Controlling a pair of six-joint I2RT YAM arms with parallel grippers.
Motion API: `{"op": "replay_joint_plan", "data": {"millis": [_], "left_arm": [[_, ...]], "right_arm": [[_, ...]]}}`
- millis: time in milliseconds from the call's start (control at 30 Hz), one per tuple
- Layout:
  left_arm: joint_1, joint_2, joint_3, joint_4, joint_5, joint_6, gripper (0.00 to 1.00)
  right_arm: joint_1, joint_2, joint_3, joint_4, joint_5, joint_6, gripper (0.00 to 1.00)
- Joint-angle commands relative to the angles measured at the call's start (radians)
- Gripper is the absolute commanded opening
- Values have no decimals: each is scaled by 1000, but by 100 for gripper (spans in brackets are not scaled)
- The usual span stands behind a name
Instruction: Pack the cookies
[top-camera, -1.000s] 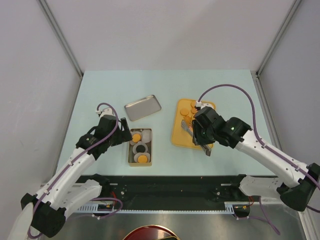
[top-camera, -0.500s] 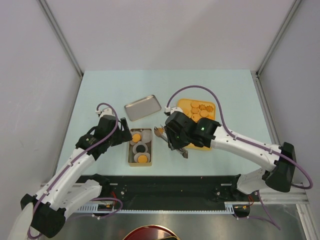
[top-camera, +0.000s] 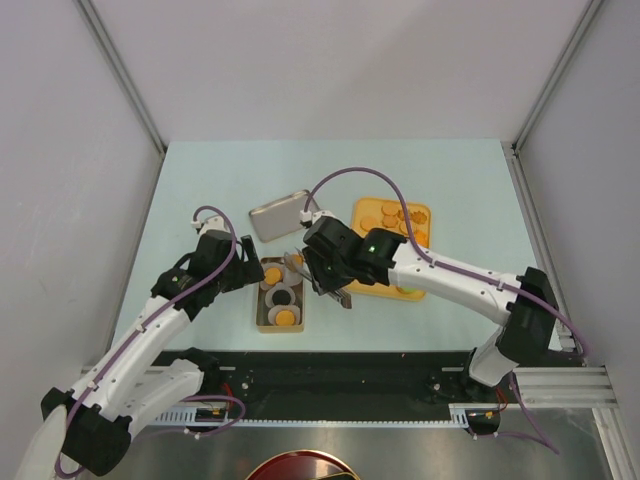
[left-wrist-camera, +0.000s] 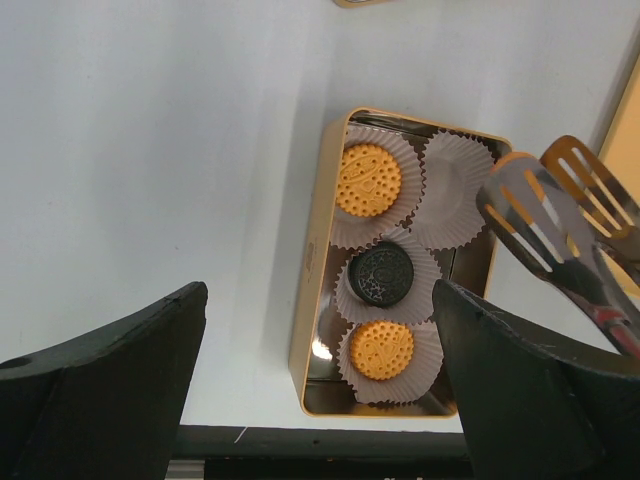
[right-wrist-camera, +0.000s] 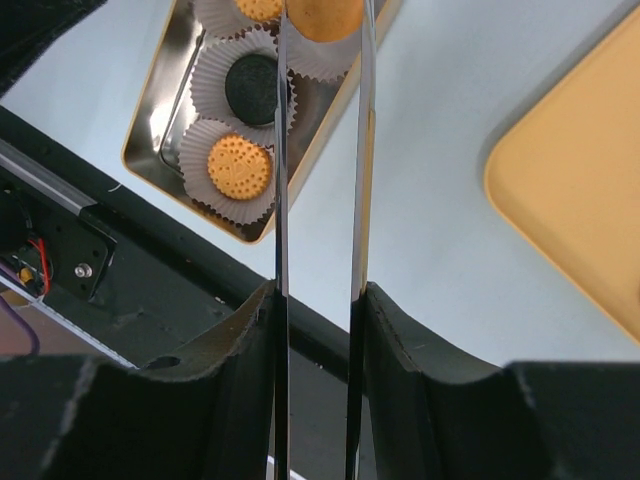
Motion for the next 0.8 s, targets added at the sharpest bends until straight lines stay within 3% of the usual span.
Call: {"op": "replay_joint_plan", "data": {"millis": [0, 467, 767], "left_arm": [[-5, -12, 3, 7, 2, -8, 100], [-5, -6, 3, 8, 0, -7, 100], [-5, -4, 3, 8, -1, -5, 100]], "right_arm": [[5, 29, 48, 31, -8, -35, 37], [-9, 91, 85, 35, -20, -61, 40], [-12, 104, 107, 32, -14, -62, 56]]}}
